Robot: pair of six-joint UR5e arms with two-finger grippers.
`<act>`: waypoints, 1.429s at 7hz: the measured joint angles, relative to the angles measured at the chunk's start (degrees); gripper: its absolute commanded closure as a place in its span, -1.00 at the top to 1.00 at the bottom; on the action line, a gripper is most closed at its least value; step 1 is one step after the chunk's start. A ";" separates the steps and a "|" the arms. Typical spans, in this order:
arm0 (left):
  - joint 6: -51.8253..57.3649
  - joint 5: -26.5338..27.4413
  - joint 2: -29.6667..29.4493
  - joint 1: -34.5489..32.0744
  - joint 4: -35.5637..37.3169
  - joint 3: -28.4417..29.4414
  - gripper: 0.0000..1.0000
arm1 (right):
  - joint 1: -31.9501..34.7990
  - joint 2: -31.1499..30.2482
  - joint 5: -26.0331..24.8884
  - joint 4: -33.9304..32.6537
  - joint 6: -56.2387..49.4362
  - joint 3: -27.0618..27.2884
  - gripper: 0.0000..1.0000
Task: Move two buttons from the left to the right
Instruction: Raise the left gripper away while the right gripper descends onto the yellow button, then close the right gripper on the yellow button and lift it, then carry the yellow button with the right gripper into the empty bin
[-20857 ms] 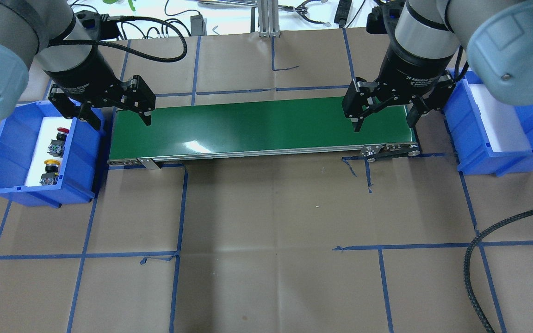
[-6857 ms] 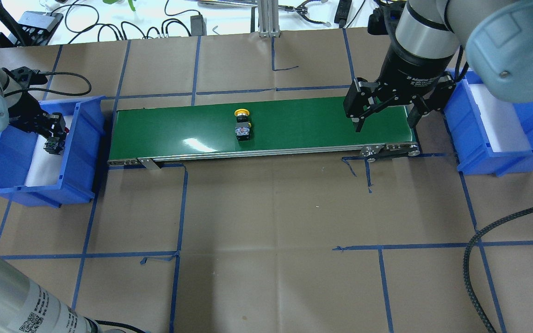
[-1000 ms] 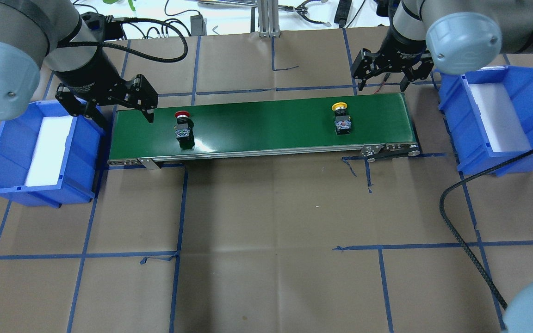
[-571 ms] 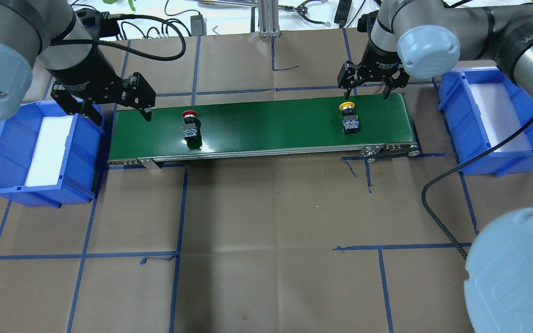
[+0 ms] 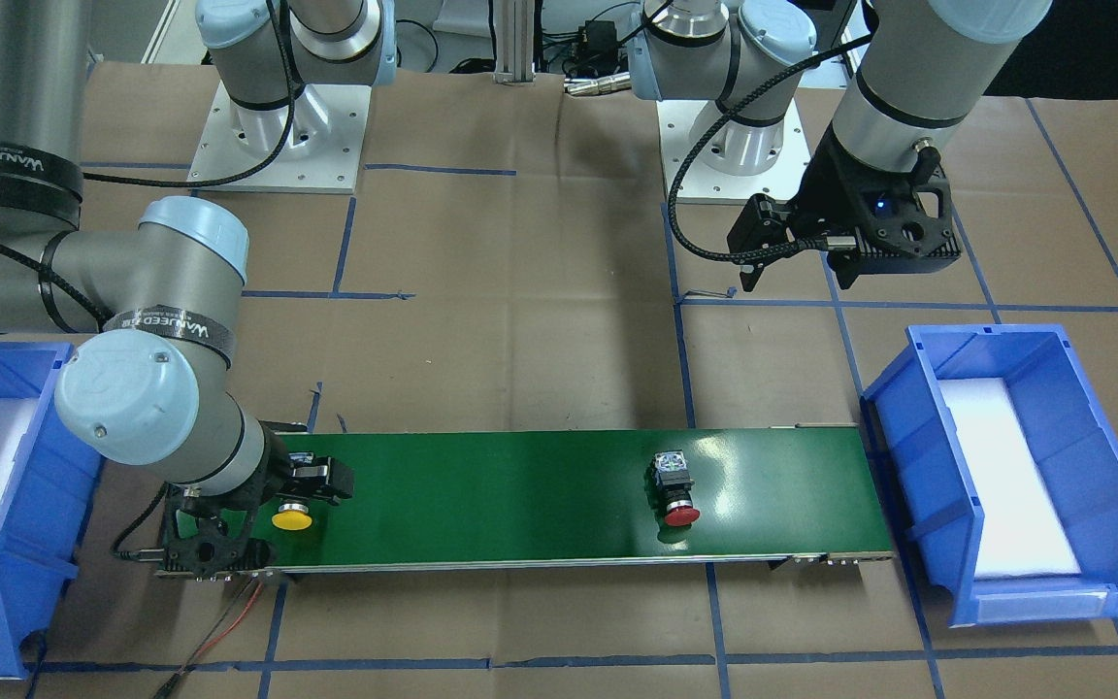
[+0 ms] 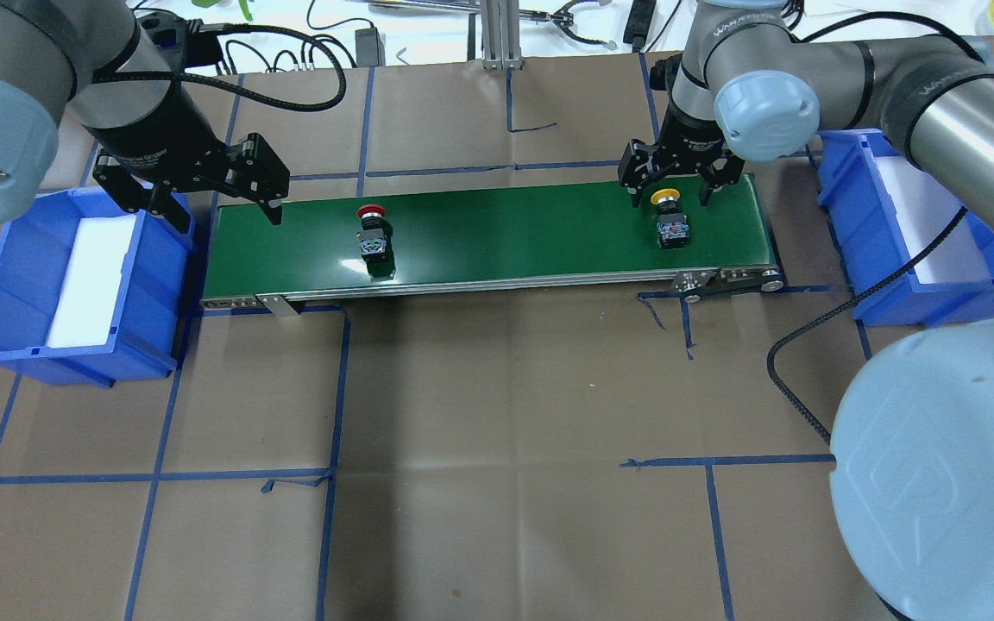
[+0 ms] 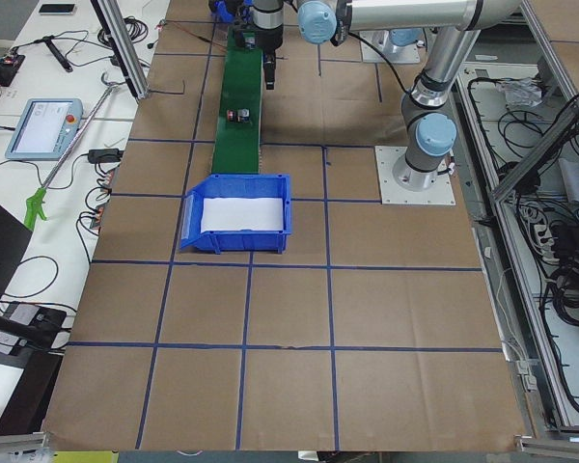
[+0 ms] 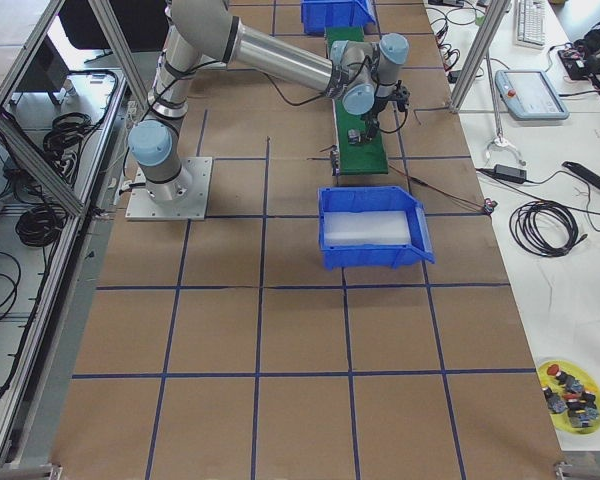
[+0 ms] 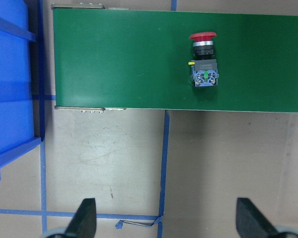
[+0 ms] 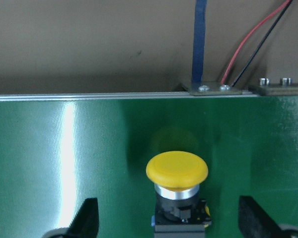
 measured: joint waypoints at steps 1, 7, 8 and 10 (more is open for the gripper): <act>0.00 0.00 0.00 -0.01 0.02 -0.03 1.00 | -0.01 0.01 -0.01 0.08 -0.06 0.65 -0.04; 0.00 0.19 0.44 -0.02 0.07 -0.60 1.00 | -2.57 -1.87 -3.18 2.80 -2.26 0.67 -0.95; 0.04 0.25 0.49 -0.02 0.02 -0.63 1.00 | -3.57 -3.43 -3.76 4.79 -2.96 -0.97 -0.95; 0.04 0.29 0.48 -0.02 0.03 -0.51 1.00 | -8.83 -7.58 -4.03 14.94 -7.90 -7.47 -0.93</act>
